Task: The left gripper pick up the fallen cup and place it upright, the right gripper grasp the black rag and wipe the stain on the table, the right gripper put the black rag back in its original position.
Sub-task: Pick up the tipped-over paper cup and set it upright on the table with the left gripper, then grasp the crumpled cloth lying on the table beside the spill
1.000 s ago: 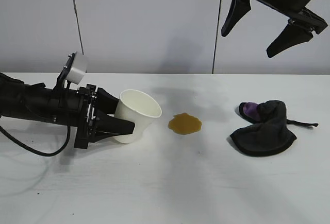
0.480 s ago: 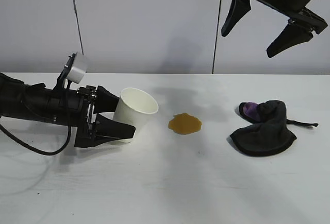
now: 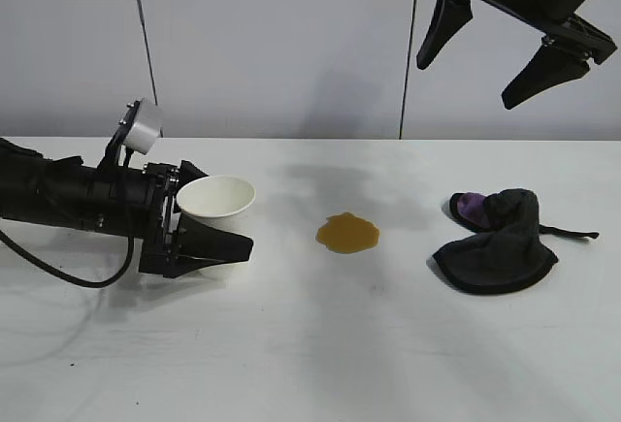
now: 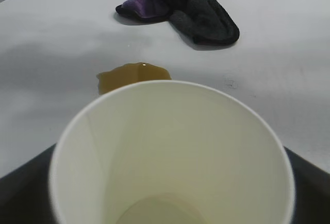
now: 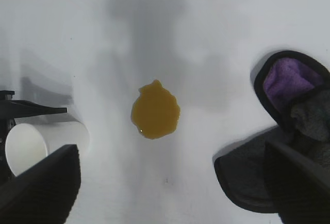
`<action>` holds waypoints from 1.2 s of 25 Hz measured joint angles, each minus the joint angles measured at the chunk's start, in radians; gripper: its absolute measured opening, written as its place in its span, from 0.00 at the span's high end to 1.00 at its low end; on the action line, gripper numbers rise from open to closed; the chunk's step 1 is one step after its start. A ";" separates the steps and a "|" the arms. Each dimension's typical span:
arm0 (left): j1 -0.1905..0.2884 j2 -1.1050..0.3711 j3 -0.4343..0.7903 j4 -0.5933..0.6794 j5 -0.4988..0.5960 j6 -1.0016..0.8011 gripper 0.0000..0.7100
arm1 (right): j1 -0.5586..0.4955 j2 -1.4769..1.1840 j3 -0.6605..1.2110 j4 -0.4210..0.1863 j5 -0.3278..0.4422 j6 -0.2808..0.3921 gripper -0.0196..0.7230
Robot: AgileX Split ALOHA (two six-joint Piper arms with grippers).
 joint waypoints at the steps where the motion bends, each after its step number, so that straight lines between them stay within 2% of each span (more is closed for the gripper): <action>1: 0.004 0.000 0.000 0.000 -0.001 -0.023 0.03 | 0.000 0.000 0.000 0.000 0.000 0.000 0.08; 4: 0.008 -0.006 0.000 0.000 -0.001 -0.085 0.03 | 0.000 0.000 0.000 0.000 0.000 0.000 0.08; 15: 0.008 -0.145 0.000 0.004 0.000 -0.139 0.02 | 0.000 0.000 0.000 0.000 0.001 0.000 0.08; 21: 0.013 -0.157 0.001 0.036 0.001 -0.190 0.02 | 0.000 0.000 0.000 0.000 0.001 0.000 0.08; 30: 0.055 -0.270 0.035 0.067 0.000 -0.293 0.02 | 0.000 0.000 0.000 0.000 0.016 0.000 0.08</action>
